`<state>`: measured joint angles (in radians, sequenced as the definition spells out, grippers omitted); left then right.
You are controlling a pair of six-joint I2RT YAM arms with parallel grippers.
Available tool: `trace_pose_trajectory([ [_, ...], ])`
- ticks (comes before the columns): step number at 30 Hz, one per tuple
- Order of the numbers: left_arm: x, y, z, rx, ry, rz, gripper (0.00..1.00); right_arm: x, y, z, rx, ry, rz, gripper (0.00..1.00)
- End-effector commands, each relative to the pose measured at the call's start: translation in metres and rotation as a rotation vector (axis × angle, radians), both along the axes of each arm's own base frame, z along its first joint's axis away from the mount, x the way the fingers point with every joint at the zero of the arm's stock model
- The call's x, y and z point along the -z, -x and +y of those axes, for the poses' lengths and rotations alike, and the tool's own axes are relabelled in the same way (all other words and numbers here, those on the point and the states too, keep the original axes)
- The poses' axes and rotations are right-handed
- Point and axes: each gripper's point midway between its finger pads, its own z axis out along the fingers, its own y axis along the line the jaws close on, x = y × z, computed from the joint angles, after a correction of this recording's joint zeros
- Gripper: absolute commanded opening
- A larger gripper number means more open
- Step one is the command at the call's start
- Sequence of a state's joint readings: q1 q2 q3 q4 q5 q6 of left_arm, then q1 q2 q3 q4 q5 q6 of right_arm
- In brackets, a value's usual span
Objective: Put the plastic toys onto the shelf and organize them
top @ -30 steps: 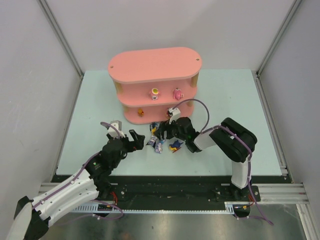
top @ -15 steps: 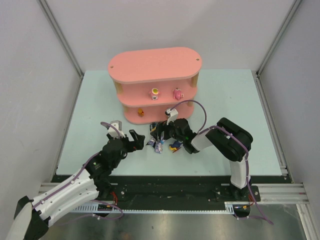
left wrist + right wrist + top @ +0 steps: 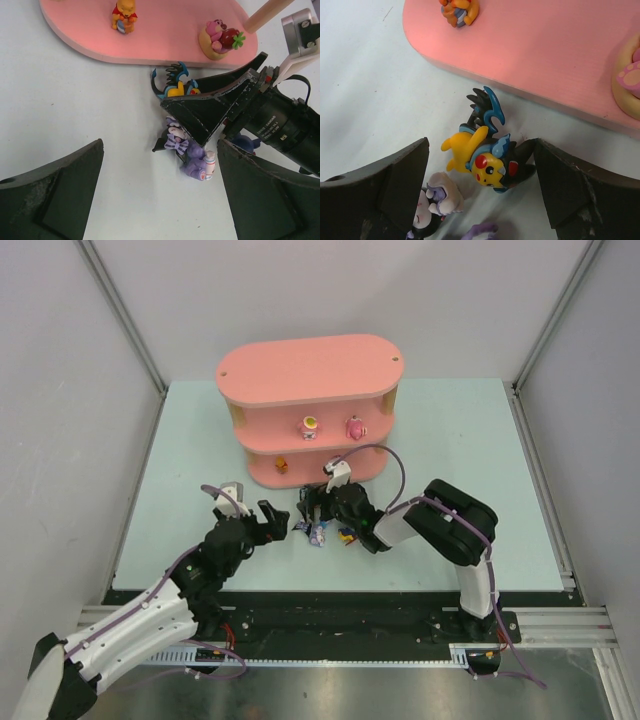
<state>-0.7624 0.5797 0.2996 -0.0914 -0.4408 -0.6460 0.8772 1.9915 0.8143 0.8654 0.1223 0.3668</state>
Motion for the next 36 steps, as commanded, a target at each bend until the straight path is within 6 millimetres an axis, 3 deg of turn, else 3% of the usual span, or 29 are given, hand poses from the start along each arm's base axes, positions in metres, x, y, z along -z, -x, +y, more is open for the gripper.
trace_pose_trajectory([
  [1,0.001,-0.001,0.001,0.003,0.0,-0.009,1.0,0.018,-0.011,-0.01,0.082,0.092,-0.01,0.9],
  [8,0.001,-0.001,0.001,0.003,0.001,-0.008,1.0,0.027,-0.01,-0.012,0.121,0.155,-0.027,0.87],
  [10,0.003,0.0,0.001,0.005,0.0,-0.007,1.0,0.027,-0.01,-0.012,0.124,0.157,-0.027,0.81],
  [19,0.003,0.0,0.002,0.003,0.002,-0.006,1.0,0.032,-0.005,-0.01,0.108,0.17,-0.023,0.51],
  [22,0.003,0.0,0.002,0.002,0.002,-0.004,1.0,0.03,-0.002,-0.008,0.094,0.176,-0.022,0.39],
  [24,0.003,0.0,0.002,0.001,0.003,-0.005,1.0,0.03,-0.001,-0.009,0.097,0.183,-0.019,0.24],
  [26,0.003,0.0,0.003,0.001,0.002,-0.004,1.0,0.026,0.002,-0.009,0.096,0.188,-0.018,0.11],
  [29,0.002,0.001,0.004,-0.002,0.0,-0.004,1.0,0.013,0.005,-0.008,0.098,0.194,-0.034,0.04],
  [31,0.001,0.001,0.004,-0.004,0.003,-0.006,1.0,0.006,0.006,-0.012,0.108,0.207,-0.048,0.01],
  [36,-0.003,0.002,0.006,-0.009,0.012,-0.01,1.0,-0.033,0.015,-0.012,0.11,0.182,-0.09,0.0],
])
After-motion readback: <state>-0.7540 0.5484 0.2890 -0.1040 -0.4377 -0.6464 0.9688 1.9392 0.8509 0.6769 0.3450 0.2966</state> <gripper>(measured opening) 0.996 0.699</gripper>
